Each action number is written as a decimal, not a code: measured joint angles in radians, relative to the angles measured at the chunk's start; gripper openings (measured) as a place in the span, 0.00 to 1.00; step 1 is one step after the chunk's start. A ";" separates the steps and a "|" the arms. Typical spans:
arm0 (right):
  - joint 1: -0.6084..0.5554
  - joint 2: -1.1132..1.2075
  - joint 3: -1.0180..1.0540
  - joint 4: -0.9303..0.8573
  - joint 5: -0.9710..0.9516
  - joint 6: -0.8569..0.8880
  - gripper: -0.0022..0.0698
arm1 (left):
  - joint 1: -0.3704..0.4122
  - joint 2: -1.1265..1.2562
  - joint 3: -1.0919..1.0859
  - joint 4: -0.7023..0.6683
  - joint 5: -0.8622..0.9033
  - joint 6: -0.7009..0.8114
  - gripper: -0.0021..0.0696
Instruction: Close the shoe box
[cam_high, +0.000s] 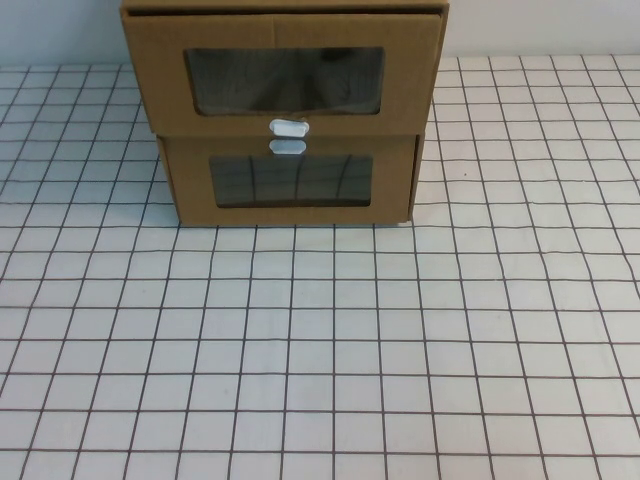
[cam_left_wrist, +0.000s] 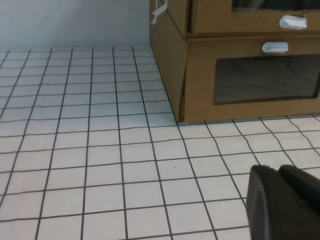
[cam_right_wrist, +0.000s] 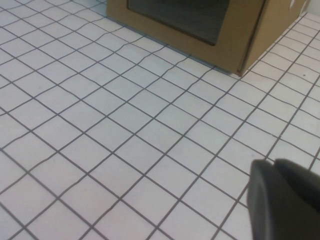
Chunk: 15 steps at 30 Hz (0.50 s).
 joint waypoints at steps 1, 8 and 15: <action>0.000 0.000 0.001 0.000 0.000 0.000 0.01 | 0.000 -0.022 0.028 0.009 -0.018 0.000 0.03; 0.000 0.000 0.002 -0.001 0.000 0.000 0.01 | 0.000 -0.089 0.221 0.117 -0.135 -0.044 0.03; -0.001 0.000 0.002 -0.001 0.000 0.000 0.01 | 0.000 -0.089 0.246 0.161 -0.066 -0.119 0.03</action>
